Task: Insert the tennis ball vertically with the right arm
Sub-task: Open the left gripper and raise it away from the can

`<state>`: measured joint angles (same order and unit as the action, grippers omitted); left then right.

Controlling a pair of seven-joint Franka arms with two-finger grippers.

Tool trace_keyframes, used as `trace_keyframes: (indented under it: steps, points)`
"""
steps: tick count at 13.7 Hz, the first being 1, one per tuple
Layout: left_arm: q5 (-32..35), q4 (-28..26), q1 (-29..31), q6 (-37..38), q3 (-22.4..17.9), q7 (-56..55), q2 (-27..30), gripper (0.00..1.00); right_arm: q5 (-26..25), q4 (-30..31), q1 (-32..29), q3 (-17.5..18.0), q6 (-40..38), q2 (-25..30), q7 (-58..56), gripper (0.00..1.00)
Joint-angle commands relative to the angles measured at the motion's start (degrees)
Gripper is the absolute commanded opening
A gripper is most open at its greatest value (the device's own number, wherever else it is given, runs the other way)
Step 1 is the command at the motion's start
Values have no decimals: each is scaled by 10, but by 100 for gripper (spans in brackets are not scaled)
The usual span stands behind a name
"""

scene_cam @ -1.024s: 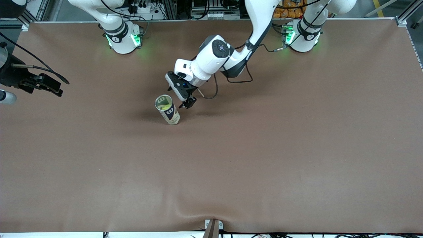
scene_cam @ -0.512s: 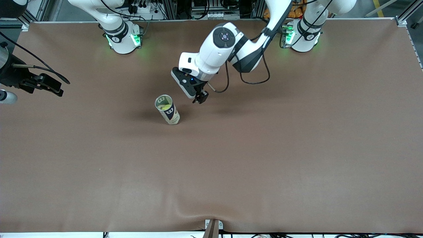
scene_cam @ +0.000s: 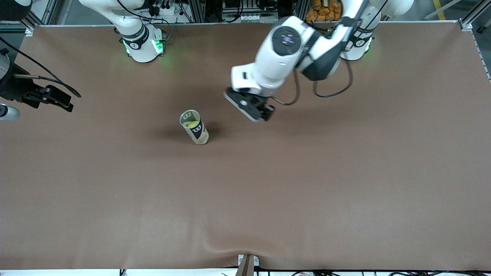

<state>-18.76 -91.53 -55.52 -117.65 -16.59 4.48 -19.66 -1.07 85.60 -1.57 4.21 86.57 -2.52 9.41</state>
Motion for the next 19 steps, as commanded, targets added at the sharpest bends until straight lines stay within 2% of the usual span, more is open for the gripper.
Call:
trace_keyframes:
  steps: [1, 4, 7, 13, 15, 16, 17, 19]
  points:
    - [28, 11, -5, 78, -62, -45, 19, 100, -1, 6, -3, 1, -1, 9, -6, 100]
    - [58, 35, -5, 161, -130, -52, 21, 100, -1, 6, -3, 1, -3, 9, -6, 100]
    - [65, 53, -5, 209, -199, -51, 22, 100, -1, 6, -2, 1, -4, 9, -6, 100]
    - [65, 54, -5, 247, -340, -68, 23, 100, -1, 6, -2, 1, -4, 9, -6, 100]
    - [65, 56, -2, 250, -367, -48, 26, 100, -1, 6, -2, 1, -4, 9, -6, 100]
    - [65, 60, 23, 250, -357, -30, 26, 100, -1, 6, -3, 1, -4, 9, -6, 100]
    - [65, 79, 67, 257, -329, -22, 29, 100, -1, 6, -3, 1, -5, 9, -6, 100]
    - [68, 103, 170, 277, -234, -24, 37, 100, -1, 6, -3, 1, -5, 9, -6, 100]
